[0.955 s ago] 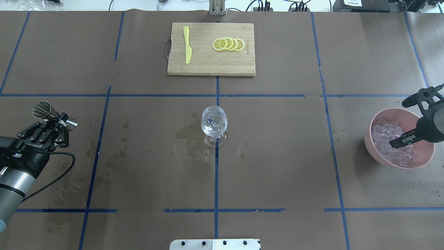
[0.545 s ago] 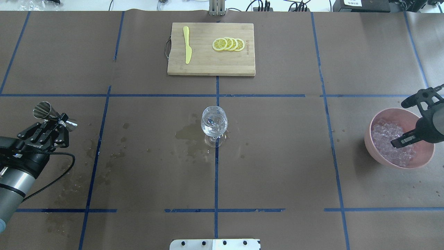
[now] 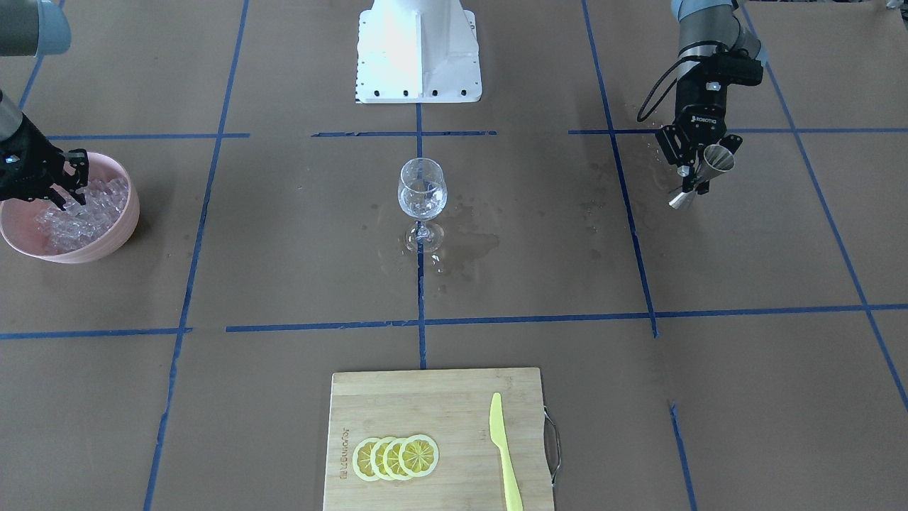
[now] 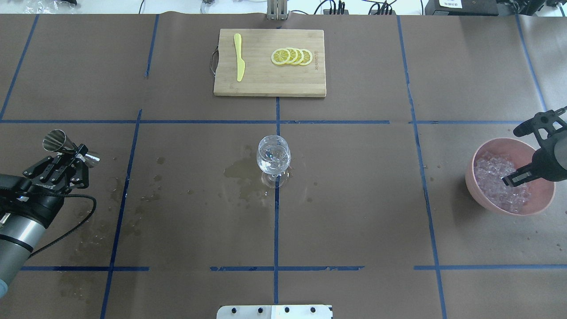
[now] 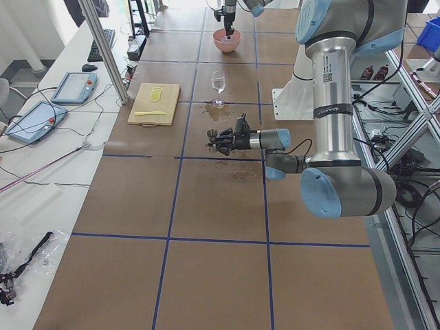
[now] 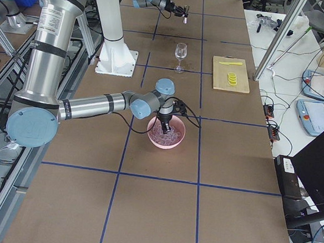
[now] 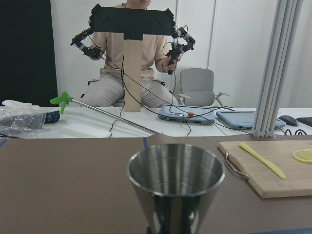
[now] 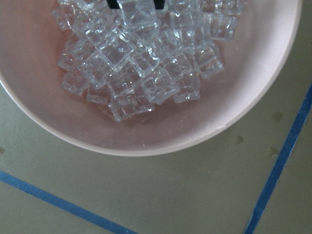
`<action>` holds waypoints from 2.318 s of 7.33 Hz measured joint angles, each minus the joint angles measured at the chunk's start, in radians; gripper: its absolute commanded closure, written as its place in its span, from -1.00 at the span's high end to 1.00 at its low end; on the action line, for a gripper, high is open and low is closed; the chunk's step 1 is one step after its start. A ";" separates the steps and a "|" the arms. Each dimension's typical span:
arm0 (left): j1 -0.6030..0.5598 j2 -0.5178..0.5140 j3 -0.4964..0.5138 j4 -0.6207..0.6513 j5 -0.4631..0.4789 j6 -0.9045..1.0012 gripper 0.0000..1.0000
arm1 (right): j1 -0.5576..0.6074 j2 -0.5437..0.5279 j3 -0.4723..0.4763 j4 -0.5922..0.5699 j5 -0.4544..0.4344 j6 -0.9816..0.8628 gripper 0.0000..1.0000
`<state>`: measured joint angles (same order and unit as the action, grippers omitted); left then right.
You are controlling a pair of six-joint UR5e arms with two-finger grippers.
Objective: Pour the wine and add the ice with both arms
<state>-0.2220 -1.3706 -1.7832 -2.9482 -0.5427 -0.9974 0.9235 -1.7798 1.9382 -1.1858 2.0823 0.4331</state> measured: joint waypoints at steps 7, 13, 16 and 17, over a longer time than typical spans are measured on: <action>0.011 -0.019 0.128 0.011 0.033 -0.160 -1.00 | 0.209 0.020 0.060 0.008 0.208 0.032 -1.00; 0.032 -0.089 0.236 0.021 0.096 -0.165 -1.00 | 0.242 0.024 0.163 0.017 0.231 0.169 -1.00; 0.054 -0.132 0.262 0.045 0.126 -0.165 -1.00 | 0.242 0.058 0.186 0.018 0.231 0.253 -1.00; 0.058 -0.145 0.264 0.064 0.132 -0.165 -0.78 | 0.242 0.068 0.188 0.018 0.231 0.267 -1.00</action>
<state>-0.1643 -1.5155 -1.5195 -2.8844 -0.4103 -1.1628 1.1658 -1.7119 2.1262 -1.1674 2.3132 0.7005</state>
